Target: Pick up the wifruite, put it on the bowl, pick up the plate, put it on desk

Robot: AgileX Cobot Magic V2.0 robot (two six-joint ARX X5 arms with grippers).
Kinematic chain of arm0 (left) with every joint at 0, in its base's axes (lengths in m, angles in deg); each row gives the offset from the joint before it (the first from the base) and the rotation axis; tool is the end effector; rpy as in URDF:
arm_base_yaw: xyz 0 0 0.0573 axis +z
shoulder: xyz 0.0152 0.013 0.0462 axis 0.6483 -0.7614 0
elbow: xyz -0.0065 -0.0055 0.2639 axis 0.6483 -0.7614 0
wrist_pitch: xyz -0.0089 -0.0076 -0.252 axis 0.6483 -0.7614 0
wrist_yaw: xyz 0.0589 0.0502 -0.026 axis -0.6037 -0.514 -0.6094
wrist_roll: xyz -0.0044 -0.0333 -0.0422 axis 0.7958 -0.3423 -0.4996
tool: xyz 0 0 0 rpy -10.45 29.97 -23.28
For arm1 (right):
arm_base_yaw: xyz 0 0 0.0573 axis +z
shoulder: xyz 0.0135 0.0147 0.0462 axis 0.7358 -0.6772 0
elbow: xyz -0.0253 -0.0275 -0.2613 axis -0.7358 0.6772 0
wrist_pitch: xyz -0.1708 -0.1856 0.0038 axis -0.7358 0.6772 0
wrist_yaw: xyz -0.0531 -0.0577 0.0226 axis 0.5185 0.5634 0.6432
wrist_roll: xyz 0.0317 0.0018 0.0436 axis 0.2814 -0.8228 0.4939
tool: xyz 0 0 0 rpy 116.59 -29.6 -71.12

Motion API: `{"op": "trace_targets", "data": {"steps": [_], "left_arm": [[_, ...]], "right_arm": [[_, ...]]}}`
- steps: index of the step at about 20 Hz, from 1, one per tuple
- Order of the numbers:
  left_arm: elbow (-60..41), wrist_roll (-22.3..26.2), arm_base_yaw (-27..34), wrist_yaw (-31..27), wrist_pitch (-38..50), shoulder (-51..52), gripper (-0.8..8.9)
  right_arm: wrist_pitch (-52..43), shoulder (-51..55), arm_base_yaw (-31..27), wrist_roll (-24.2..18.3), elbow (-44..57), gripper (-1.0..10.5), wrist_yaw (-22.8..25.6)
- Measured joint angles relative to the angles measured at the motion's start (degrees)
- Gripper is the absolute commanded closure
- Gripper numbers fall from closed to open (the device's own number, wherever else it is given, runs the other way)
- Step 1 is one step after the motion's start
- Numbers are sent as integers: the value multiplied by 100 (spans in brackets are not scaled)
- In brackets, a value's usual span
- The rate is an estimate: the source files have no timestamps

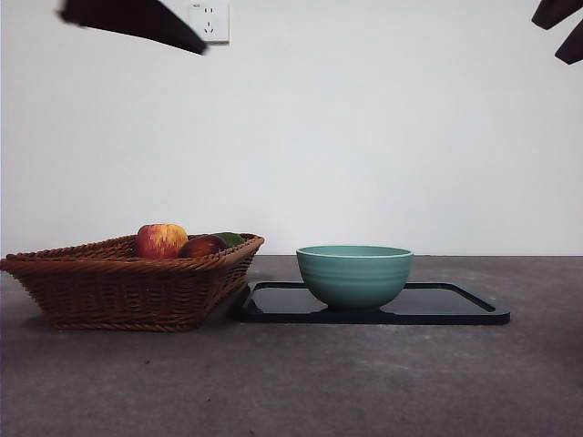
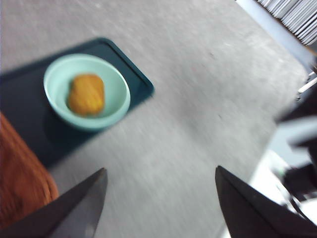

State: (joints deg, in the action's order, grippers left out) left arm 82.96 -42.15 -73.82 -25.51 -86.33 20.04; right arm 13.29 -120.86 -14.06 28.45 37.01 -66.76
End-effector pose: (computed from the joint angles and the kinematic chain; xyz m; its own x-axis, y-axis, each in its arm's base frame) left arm 0.1985 -0.1457 0.3389 0.3751 -0.7619 -0.5280 0.7196 0.5984 -0.3523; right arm 0.0971 0.0740 0.2983 0.4422 0.6391 -0.6293 -0.6328 0.7196 0.2861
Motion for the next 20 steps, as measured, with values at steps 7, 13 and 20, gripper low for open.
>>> {"op": "trace_targets", "data": {"steps": [7, 13, 20], "left_arm": [[1919, 260, -22, -39, 50, -2210, 470], [2603, 498, -81, -380, 92, -3475, 470], [2752, 798, -310, -929, 546, -4293, 470]], "right_arm": [[2, 0, 0, 0, 0, 766, -2], [17, 2, 0, 0, 0, 766, -2], [350, 66, 0, 46, 0, 766, 0]]}}
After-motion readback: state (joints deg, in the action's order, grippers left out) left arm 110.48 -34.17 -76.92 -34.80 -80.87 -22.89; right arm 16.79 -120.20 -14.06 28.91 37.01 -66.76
